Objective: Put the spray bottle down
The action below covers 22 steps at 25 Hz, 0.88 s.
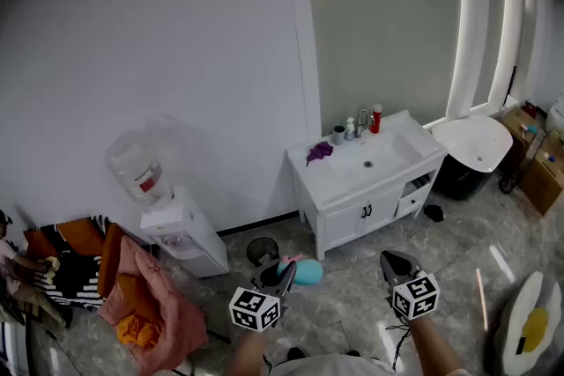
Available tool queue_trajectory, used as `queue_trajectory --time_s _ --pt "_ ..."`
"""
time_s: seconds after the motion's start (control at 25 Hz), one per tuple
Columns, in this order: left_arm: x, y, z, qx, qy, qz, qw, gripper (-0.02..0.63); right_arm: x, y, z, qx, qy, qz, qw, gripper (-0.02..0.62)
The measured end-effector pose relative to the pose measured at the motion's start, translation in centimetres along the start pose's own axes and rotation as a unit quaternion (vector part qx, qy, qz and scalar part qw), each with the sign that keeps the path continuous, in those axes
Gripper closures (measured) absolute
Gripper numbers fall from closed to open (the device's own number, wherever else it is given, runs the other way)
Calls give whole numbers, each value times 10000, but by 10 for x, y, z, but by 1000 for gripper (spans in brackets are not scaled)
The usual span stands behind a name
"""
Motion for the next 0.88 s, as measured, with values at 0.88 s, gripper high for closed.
queue_trajectory --time_s 0.88 --pt "22 16 -49 78 338 -54 9994 545 -37 12 -56 149 292 -218 9992 584"
Point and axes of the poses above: the fingertips, and each gripper's own axes: x backward along the fingers, z to its right, y out of its underside, the point moved 1 cm from there along x, backward along the fingers, and after that the axes turned 1 degree about -z, right-handed, at the moved point
